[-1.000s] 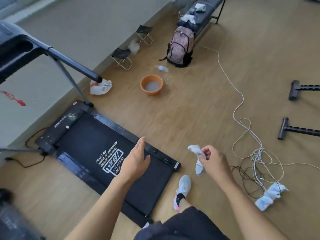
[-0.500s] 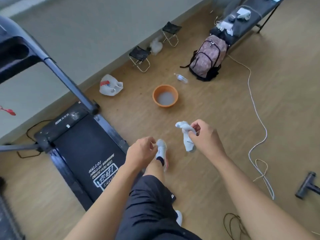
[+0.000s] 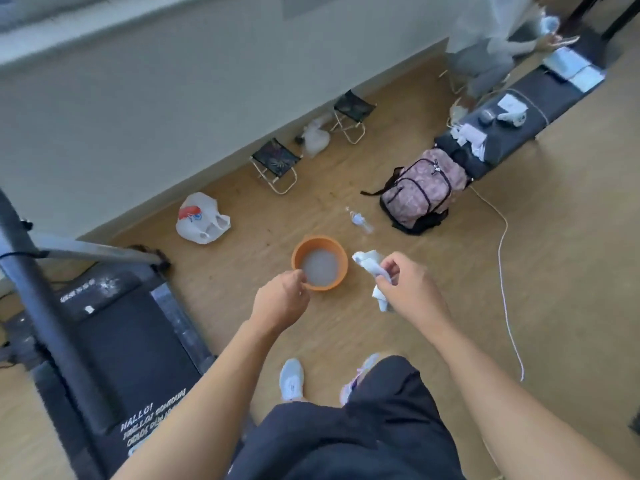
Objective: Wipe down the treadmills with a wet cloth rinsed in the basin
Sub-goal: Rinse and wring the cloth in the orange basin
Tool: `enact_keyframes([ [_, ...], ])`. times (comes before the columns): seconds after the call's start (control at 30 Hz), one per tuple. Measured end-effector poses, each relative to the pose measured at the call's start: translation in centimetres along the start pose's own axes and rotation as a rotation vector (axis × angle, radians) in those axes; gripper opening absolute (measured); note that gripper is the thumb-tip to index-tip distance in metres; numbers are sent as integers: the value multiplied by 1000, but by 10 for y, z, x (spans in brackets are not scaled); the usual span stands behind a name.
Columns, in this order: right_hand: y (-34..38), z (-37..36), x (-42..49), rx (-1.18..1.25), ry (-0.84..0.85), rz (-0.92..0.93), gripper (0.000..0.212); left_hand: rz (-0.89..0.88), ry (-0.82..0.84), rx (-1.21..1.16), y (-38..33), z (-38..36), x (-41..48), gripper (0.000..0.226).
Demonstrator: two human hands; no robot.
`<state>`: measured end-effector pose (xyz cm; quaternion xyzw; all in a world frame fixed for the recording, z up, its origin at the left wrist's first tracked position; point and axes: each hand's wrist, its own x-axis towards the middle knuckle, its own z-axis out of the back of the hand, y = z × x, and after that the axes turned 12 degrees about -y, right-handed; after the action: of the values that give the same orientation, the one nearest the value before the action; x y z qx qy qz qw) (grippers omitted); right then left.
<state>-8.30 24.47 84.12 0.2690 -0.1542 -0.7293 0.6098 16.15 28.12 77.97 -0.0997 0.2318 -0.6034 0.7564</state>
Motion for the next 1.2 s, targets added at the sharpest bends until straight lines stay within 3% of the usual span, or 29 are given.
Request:
enact_keyframes([
  [0.13, 15, -21, 106, 20, 147, 112, 13, 120, -31, -39, -9, -15, 73, 20],
  [0.27, 16, -44, 199, 113, 389, 177, 13, 443, -41, -695, -49, -29, 127, 14],
  [0.33, 24, -39, 236, 115, 534, 225, 11, 579, -140, -985, -85, -24, 140, 14],
  [0.43, 41, -16, 275, 171, 645, 286, 15, 727, -308, -1064, -135, -15, 157, 13],
  [0.5, 55, 2, 294, 220, 711, 294, 17, 885, -316, -1086, -156, -11, 161, 25],
  [0.6, 58, 24, 305, 267, 813, 251, 20, 951, -117, -1502, -181, -9, 156, 50],
  [0.67, 55, 33, 305, 297, 872, 202, 19, 926, -308, -1641, -191, -13, 150, 45],
  [0.77, 44, 41, 300, 324, 869, 164, 17, 930, -617, -1604, -199, -17, 142, 42],
  [1.03, 24, 67, 284, 282, 736, 318, 17, 776, -746, -1277, -226, -12, 113, 23],
  [1.13, 19, 82, 284, 211, 622, 513, 17, 778, -774, -1178, -245, 1, 108, 12],
  [1.2, 19, 91, 282, 224, 638, 637, 11, 772, -784, -1087, -256, 8, 108, 7],
])
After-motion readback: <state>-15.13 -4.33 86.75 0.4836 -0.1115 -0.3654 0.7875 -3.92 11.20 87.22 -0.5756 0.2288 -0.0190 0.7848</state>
